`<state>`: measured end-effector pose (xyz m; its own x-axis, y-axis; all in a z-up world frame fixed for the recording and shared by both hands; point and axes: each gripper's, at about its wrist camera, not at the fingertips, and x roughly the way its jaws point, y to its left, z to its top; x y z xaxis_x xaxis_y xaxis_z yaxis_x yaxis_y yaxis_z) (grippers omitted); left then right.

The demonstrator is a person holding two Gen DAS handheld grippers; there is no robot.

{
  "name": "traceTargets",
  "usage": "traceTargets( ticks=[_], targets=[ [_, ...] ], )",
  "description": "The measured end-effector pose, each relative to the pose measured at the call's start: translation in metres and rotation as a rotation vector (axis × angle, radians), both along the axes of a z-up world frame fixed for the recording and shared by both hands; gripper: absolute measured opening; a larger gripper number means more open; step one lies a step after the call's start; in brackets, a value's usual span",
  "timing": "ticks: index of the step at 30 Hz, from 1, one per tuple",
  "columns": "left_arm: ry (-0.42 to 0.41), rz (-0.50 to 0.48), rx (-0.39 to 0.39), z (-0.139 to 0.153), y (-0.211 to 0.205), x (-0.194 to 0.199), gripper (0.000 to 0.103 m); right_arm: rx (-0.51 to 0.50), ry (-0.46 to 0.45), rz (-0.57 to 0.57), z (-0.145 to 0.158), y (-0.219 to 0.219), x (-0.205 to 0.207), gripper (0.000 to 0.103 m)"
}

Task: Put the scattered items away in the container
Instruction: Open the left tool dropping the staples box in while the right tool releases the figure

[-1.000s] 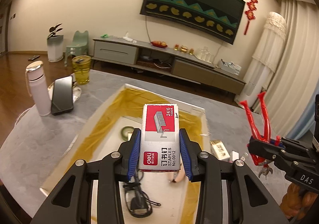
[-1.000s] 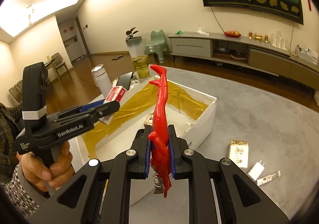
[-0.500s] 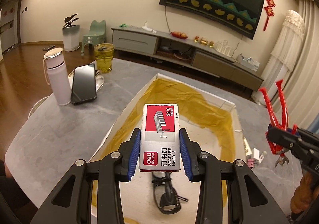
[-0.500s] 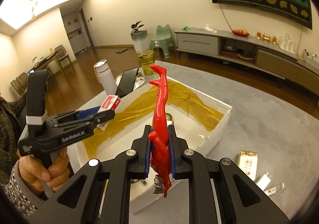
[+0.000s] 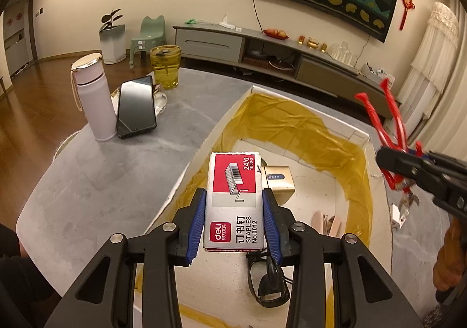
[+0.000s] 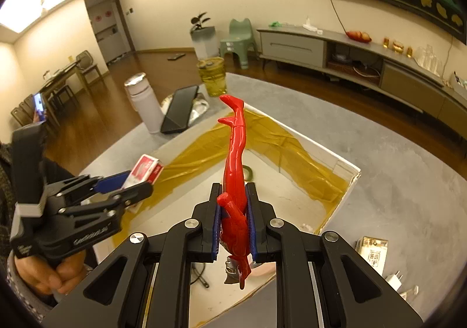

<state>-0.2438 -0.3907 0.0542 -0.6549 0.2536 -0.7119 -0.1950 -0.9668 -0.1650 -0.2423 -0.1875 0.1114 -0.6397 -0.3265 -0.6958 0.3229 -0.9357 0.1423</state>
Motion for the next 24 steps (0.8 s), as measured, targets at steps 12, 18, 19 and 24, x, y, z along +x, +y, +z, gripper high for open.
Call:
traceTargets(
  ticks=[12, 18, 19, 24],
  targets=[
    [-0.030, 0.010, -0.006, -0.007, 0.000, -0.007, 0.039, 0.041, -0.069, -0.028, -0.021, 0.003, -0.034, 0.016],
    [-0.043, 0.022, -0.007, -0.010, -0.001, -0.011, 0.039, 0.072, -0.090, -0.030, -0.028, 0.002, -0.042, 0.016],
    [-0.045, 0.025, -0.009, -0.011, -0.001, -0.011, 0.039, 0.073, -0.095, -0.032, -0.030, 0.004, -0.042, 0.017],
    [-0.052, 0.010, -0.012, -0.013, 0.003, -0.012, 0.044, 0.061, -0.103, -0.054, -0.035, 0.013, -0.048, 0.024]
  ],
)
